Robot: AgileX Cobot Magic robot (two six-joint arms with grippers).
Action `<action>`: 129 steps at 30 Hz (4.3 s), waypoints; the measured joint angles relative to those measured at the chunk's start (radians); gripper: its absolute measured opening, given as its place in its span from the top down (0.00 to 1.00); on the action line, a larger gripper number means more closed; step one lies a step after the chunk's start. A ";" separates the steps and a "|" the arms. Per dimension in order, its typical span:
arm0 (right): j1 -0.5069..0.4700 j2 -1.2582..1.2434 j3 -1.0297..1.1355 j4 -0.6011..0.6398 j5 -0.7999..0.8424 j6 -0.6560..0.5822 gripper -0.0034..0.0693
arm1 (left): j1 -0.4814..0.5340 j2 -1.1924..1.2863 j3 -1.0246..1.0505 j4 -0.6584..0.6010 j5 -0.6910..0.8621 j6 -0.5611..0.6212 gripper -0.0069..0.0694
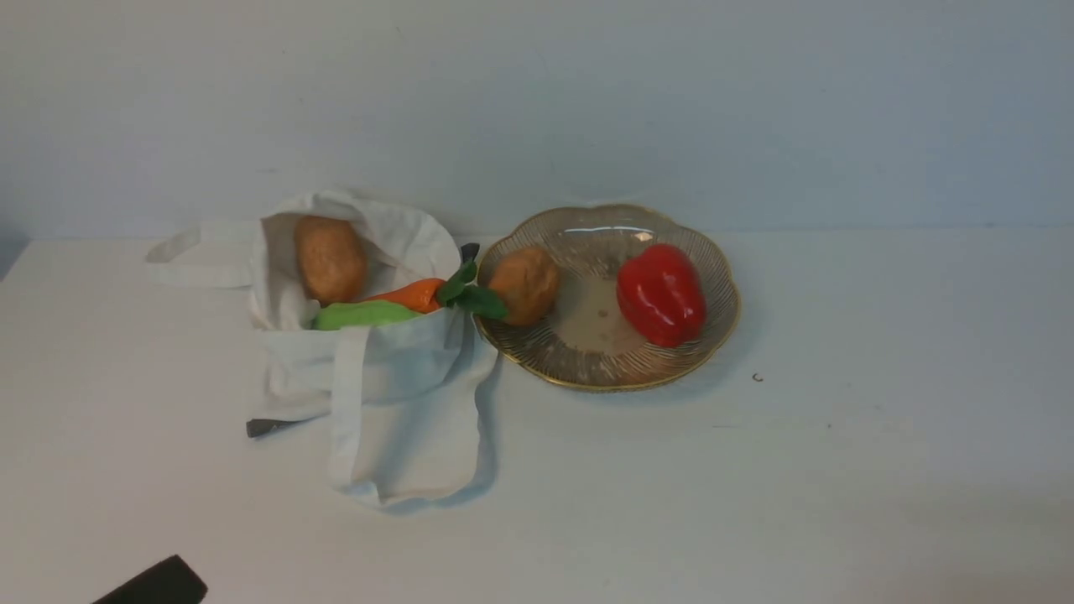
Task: Take vegetables from cloth bag on white table place on plate.
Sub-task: 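Reach into the cloth bag and grasp the potato inside with the left gripper, then take the potato out of the bag and place it on the plate with the left gripper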
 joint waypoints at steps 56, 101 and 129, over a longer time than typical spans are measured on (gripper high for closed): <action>0.000 0.000 0.000 0.000 0.000 0.000 0.97 | -0.015 2.027 -1.400 0.699 -0.118 0.108 0.09; 0.000 0.000 0.000 -0.001 0.000 0.000 0.97 | -0.453 1.842 -1.406 0.557 0.179 0.260 0.35; 0.000 0.000 0.000 0.000 0.000 0.000 0.97 | -0.481 1.853 -1.449 0.681 0.191 0.185 0.34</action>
